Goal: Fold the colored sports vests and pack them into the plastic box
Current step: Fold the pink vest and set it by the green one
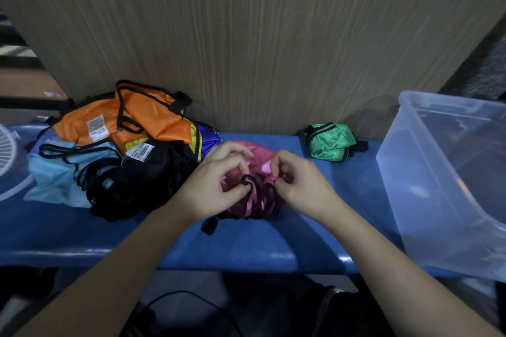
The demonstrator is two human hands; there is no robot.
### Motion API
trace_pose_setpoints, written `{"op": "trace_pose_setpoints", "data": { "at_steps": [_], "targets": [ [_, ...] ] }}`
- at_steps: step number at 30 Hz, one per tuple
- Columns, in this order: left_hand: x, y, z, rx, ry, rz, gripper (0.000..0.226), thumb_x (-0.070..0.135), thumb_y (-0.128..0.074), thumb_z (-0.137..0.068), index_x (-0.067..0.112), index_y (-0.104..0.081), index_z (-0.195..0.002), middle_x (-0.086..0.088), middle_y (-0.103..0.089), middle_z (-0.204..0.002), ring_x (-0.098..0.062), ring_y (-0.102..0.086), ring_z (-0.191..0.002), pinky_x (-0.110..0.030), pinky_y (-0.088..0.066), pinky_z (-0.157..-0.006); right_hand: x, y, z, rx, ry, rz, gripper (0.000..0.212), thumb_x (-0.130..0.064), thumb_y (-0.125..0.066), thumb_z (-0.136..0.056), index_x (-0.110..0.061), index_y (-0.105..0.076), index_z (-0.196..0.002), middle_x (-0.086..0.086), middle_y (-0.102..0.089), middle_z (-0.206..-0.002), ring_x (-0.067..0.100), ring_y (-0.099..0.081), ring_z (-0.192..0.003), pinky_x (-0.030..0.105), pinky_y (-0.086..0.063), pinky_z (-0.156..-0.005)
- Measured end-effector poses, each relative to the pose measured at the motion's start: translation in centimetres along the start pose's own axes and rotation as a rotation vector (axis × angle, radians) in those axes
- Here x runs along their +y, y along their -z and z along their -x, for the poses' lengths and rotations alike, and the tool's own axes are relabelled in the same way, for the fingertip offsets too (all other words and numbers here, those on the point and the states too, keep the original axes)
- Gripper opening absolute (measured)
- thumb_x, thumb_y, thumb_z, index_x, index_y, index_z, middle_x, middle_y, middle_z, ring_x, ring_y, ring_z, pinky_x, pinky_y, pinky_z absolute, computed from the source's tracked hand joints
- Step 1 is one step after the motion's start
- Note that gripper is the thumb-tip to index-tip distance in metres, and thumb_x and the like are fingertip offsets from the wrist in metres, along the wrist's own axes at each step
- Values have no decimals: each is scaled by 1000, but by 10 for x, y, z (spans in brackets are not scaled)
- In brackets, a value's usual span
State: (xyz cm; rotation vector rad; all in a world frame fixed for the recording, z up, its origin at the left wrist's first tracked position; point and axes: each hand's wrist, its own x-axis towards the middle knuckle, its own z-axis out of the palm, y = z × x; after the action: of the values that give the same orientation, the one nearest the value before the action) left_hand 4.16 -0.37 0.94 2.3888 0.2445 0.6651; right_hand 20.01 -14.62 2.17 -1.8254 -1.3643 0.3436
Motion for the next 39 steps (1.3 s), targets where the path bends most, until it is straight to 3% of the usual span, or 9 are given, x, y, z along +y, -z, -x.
{"op": "trace_pose_setpoints", "data": {
  "at_steps": [4, 7, 11, 14, 17, 23, 27, 35, 39],
  "targets": [
    [3, 4, 2, 25, 46, 7, 14, 31, -64, -85, 21, -54, -81, 7, -64, -85, -14, -61, -84, -40, -50, -79, -1, 6, 2, -24, 32, 64, 27, 6, -48, -78, -16, -50, -93, -10, -50, -60, 11, -45, -57, 27, -35, -58],
    [7, 4, 4, 42, 89, -24, 19, 30, -68, -90, 25, -50, -86, 4, -57, -71, -13, -55, -67, -37, -47, -66, -3, 13, 5, -83, 46, 138, 25, 1, -52, -81, -14, -52, -101, -6, -57, -71, 11, -49, -64, 28, -38, -62],
    [14, 12, 4, 63, 88, -73, 17, 28, -67, -94, 21, -51, -93, 11, -58, -77, 1, -56, -74, -17, -40, -66, -1, 20, 5, -88, 93, 274, 25, -10, -66, -82, -11, -61, -107, 2, -62, -98, 20, -57, -90, 27, -42, -79],
    [20, 21, 6, 90, 56, -132, 18, 33, -68, -93, 22, -53, -94, 17, -56, -87, 5, -54, -85, -15, -38, -72, -6, 28, 8, -23, 112, 313, 21, -18, -72, -86, -11, -64, -103, -3, -60, -94, 15, -55, -87, 24, -37, -77],
    [34, 32, 8, 112, 40, -182, 24, 40, -67, -91, 19, -55, -93, 12, -53, -88, -3, -53, -85, -21, -40, -71, -15, 38, 20, 83, 95, 307, 13, -24, -74, -88, -17, -65, -95, -14, -54, -74, 10, -50, -71, 28, -38, -66],
    [74, 69, 22, 94, -19, -323, 28, 50, -56, -93, 21, -58, -92, 9, -51, -89, -14, -55, -84, -42, -47, -73, -45, 62, 51, 204, 106, 405, 13, -37, -67, -91, -26, -64, -96, -8, -58, -67, 24, -57, -69, 39, -46, -61],
    [109, 93, 29, 142, -94, -389, 31, 48, -51, -99, 21, -64, -93, 9, -53, -91, -11, -55, -87, -41, -48, -72, -79, 77, 69, 272, 156, 467, 13, -36, -67, -93, -25, -64, -98, -11, -45, -58, 28, -57, -69, 38, -45, -60],
    [165, 133, 42, 277, -203, -451, 15, 13, -64, -92, 22, -76, -95, 4, -52, -103, -18, -49, -97, -33, -43, -86, -136, 121, 103, 417, 289, 381, 18, -6, -58, -89, -23, -60, -93, -10, -64, -80, 21, -63, -81, 43, -52, -68],
    [180, 141, 51, 273, -153, -699, 20, 20, -70, -86, 36, -77, -95, 5, -45, -92, -17, -42, -85, -36, -44, -65, -145, 132, 106, 406, 392, 557, 30, -8, -38, -80, -17, -67, -79, -4, -53, -83, 28, -55, -79, 44, -48, -66]
  ]
}}
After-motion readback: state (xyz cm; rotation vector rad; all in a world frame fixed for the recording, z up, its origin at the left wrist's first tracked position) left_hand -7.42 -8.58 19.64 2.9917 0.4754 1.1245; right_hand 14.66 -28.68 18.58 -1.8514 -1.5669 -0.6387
